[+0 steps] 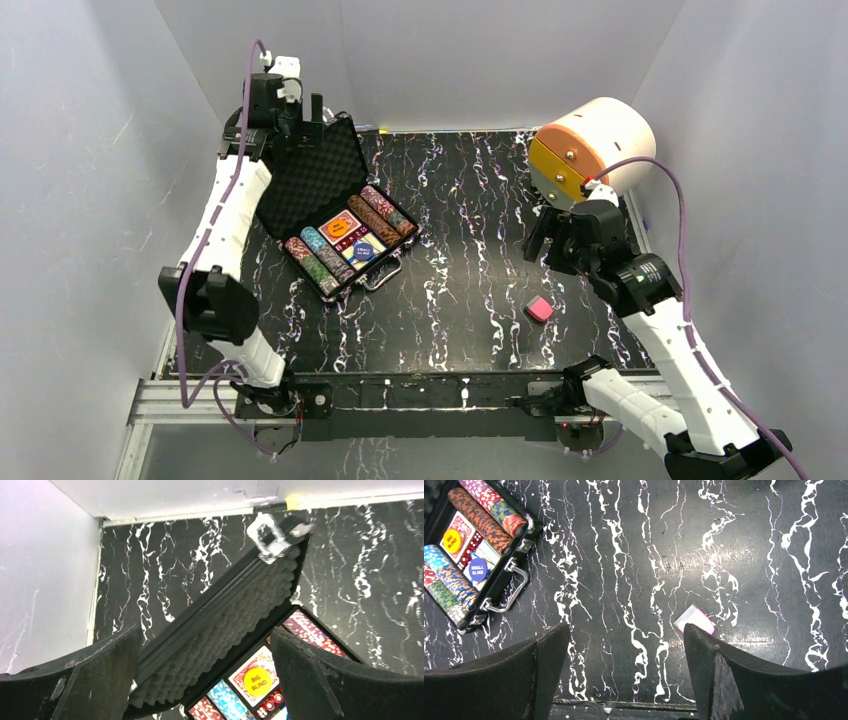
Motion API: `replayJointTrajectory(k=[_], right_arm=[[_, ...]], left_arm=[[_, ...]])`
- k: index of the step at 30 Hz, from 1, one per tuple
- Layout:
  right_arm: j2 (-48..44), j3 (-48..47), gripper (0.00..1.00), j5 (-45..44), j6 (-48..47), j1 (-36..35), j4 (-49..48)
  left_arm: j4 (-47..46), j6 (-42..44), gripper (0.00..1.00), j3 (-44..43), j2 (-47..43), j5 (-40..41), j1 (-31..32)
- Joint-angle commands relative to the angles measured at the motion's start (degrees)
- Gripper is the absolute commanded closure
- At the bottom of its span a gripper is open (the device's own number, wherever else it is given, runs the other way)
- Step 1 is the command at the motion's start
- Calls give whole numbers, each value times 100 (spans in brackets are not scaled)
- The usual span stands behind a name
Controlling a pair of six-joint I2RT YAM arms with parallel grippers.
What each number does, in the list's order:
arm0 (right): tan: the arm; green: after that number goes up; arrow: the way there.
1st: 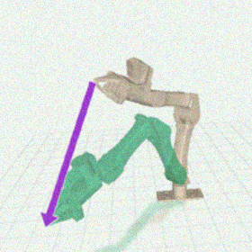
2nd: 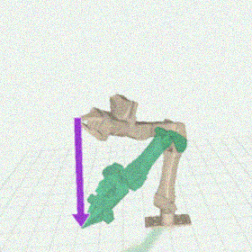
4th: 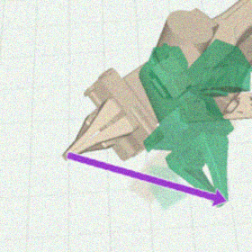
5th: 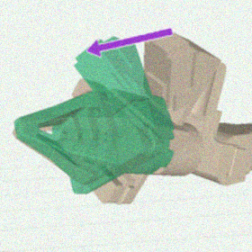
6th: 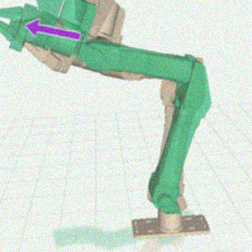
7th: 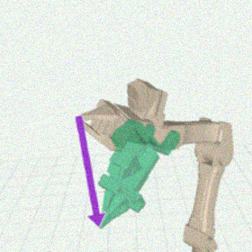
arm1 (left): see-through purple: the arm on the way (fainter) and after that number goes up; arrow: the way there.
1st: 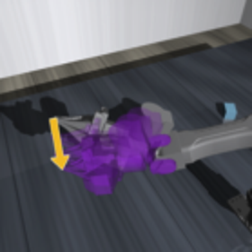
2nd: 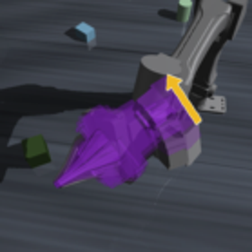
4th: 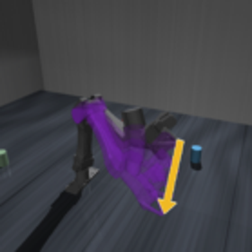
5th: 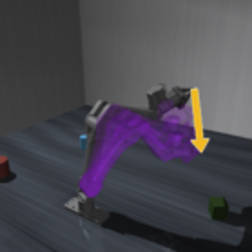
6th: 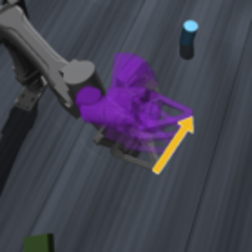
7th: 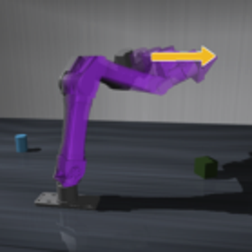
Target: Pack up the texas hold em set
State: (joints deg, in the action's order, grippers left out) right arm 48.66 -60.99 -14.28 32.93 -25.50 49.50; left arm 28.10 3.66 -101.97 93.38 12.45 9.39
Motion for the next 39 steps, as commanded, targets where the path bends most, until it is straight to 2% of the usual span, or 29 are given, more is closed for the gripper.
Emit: replayJointTrajectory(k=[1, 7, 11, 20, 26, 29, 31, 34, 39], right_arm=[[27, 29, 8, 88, -72, 10, -397], [259, 76, 8, 255, -76, 11, -606], [397, 135, 8, 303, -31, 16, -819], [864, -105, 9, 500, 170, 10, -681], [1329, -343, 10, 952, 314, 12, -573], [1469, -229, 10, 1089, 459, 10, -694], [1546, -144, 10, 1352, 521, 12, -894], [1701, -18, 10, 1667, 630, 11, -1214], [2213, 3, 14, 2111, 596, 5, -1710]], left_arm=[[291, -34, 2, -446, 360, -869, -504], [379, 28, 2, -669, 807, -1471, -714], [640, -133, 4, -445, 789, -2290, -719], [773, -825, 35, 690, 26, -3494, -719], [662, -1202, 34, 1325, -692, -4452, -693], [593, -1241, 31, 1549, -992, -5390, -649], [464, -1272, 29, 1718, -1189, -5735, -577], [399, -1359, 28, 1829, -1237, -5867, -486], [253, -1460, 31, 2372, -1219, -4995, -293]])
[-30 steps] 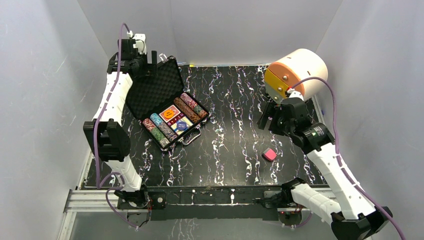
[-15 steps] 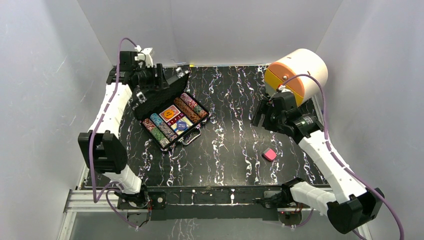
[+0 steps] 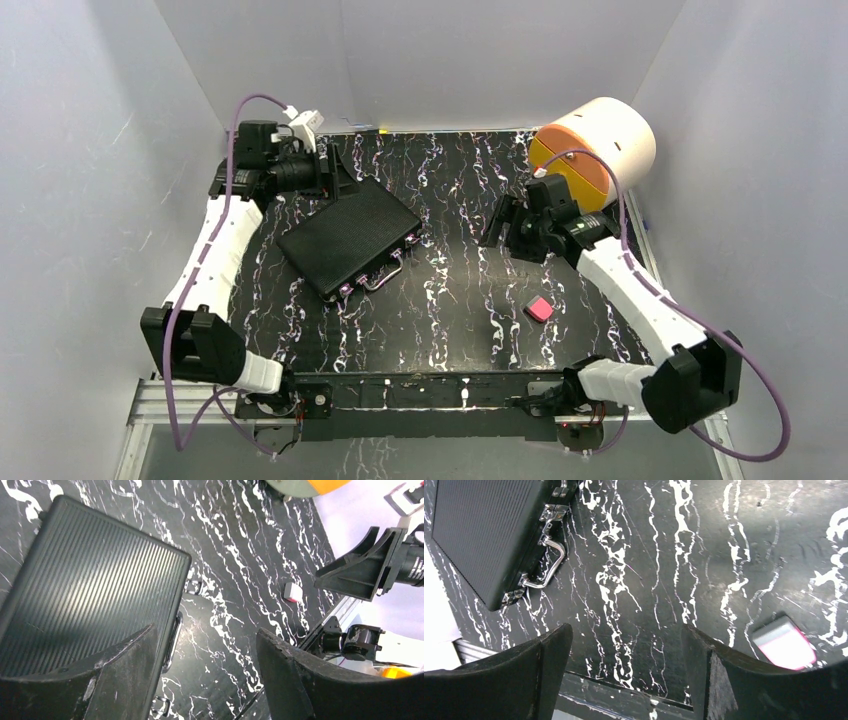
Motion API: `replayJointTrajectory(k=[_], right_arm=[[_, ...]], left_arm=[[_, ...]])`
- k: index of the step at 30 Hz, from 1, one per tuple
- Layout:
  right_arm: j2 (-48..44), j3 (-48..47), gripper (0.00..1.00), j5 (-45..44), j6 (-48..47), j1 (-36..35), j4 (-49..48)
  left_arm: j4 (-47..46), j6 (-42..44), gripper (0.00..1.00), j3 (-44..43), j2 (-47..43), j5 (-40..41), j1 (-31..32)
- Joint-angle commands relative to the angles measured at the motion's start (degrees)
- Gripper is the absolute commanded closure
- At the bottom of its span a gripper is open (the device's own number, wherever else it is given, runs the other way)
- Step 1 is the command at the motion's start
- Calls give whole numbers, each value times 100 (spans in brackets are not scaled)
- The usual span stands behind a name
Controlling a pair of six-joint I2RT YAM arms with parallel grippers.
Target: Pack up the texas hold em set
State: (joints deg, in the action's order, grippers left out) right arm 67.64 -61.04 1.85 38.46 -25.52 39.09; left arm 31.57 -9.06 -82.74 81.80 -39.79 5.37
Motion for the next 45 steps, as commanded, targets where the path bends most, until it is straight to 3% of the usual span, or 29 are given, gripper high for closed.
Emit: replayJointTrajectory(k=[1, 10, 16, 19, 22, 31, 39, 45], right_arm=[[449, -14, 15, 594, 24, 1, -798], [2082, -691, 39, 868, 30, -688, -1931], [3081, -1241, 50, 1296, 84, -905, -2588], [3565, -1566, 66, 1640, -21, -967, -2891], [3796, -1844, 72, 1458, -137, -1039, -2824], [4353, -2371, 72, 703, -28, -1072, -1905], [4658, -2515, 98, 1088, -256, -1109, -1653], [4997, -2738, 100, 1364, -309, -1130, -1502]], left_arm=[[-193, -277, 33, 628, -41, 309, 113], [-545, -553, 63, 1454, 625, 1083, 131], [-249, -729, 70, 1734, 933, 1973, 132], [-130, -946, 79, 1854, 1072, 2235, 140], [91, -1035, 80, 1852, 1254, 2650, 198], [434, -1151, 84, 1788, 1590, 3146, 374], [417, -1169, 87, 1821, 1675, 3092, 495], [395, -1125, 87, 1857, 1698, 3002, 516]])
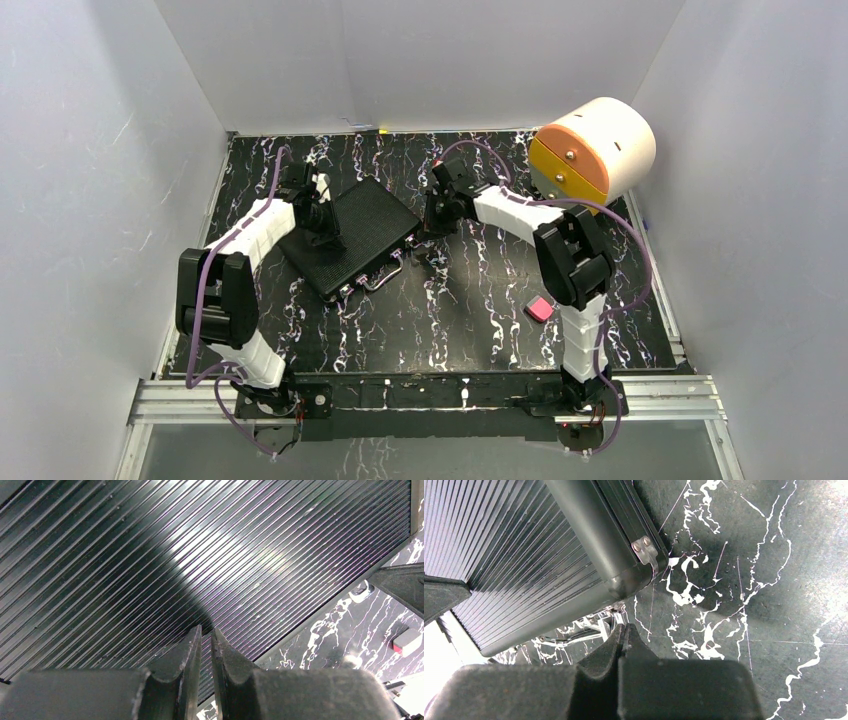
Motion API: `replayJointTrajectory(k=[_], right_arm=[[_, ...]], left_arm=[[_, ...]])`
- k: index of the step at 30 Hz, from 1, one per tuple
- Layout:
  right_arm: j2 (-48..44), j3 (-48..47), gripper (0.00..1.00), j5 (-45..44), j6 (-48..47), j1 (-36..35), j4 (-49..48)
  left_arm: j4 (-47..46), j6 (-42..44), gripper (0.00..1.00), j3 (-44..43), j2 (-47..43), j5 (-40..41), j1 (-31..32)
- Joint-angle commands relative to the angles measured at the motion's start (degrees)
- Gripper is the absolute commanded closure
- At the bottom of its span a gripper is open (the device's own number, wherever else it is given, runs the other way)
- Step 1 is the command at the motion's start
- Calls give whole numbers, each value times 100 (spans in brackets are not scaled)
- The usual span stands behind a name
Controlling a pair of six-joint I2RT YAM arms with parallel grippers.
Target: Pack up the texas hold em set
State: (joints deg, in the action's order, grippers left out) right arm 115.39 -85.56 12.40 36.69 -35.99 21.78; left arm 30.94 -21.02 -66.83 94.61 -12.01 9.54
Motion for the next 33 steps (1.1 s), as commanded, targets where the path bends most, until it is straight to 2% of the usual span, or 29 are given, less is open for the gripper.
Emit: replayJointTrajectory(k=[1, 4, 13, 18, 21, 22, 24, 26, 29, 33], right_arm=[[269, -311, 100, 292, -135, -89, 228], [444, -422, 100, 276, -58, -105, 203], [621, -244, 100, 212, 418, -118, -712], [99, 51, 100, -166, 403, -135, -1024], [-433, 343, 100, -315, 323, -187, -1040], [-600, 482, 96, -313, 296, -222, -1062], [-908, 726, 75, -251, 210, -353, -1072], [-1102, 819, 61, -193, 169, -557, -1052], [-1146, 776, 53, 13, 279, -934, -998], [-944, 604, 52, 326, 573, -1371, -1274]], left_arm=[[453, 78, 87, 279, 410, 207, 96], [441, 87, 88, 284, 418, 133, 100], [430, 117, 88, 165, 409, -39, 93], [400, 92, 87, 88, 191, -38, 101], [382, 61, 81, 73, -108, 125, 98], [374, 22, 79, 92, -258, 251, 95], [294, -87, 75, 214, -677, 743, 87], [139, -251, 63, 474, -1184, 1233, 79], [61, -438, 51, 754, -1811, 1564, 40], [306, -715, 47, 978, -2192, 1703, 11]])
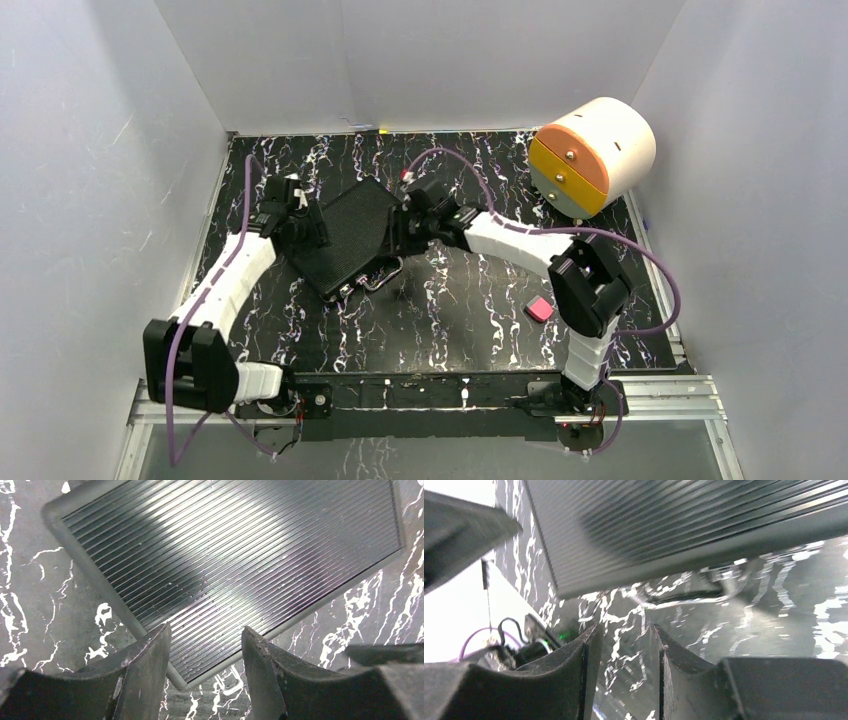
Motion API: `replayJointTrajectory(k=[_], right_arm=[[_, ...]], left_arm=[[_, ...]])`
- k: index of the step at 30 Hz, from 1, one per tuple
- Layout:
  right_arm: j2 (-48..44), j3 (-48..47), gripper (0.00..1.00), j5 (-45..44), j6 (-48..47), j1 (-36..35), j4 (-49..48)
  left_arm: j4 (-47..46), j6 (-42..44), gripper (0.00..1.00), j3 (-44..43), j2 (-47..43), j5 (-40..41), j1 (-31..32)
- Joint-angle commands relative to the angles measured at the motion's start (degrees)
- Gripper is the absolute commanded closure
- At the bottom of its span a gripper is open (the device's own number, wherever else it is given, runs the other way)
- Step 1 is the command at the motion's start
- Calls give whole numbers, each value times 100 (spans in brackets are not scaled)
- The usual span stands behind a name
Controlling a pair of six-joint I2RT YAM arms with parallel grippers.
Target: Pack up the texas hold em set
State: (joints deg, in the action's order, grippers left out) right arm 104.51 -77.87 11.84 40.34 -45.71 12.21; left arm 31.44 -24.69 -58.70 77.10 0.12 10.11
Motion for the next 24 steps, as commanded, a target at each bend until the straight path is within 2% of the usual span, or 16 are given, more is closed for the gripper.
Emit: replayJointTrajectory(k=[1, 4, 6, 10, 13, 18, 24], right_arm=[[260, -293, 53, 435, 249, -519, -327], [681, -786, 57, 520, 300, -776, -226], [965, -1050, 59, 483, 336, -947, -253], [1340, -1375, 69, 546, 9, -1112, 246], [1571, -1545, 75, 613, -140, -1265, 538], [1770, -1561, 83, 392, -158, -1371, 726], [1820, -1010, 92, 93, 21, -1544, -73]], left_arm=[[316, -437, 47, 231, -479, 485, -44], [411, -584, 50, 487, -497, 352, -54], [516, -708, 55, 639, -377, 290, -53], [688, -602, 79, 685, -8, 225, -59], [700, -551, 89, 686, 103, 75, -61], [691, -546, 90, 685, 103, 5, -61], [644, -531, 90, 703, 221, -100, -59]])
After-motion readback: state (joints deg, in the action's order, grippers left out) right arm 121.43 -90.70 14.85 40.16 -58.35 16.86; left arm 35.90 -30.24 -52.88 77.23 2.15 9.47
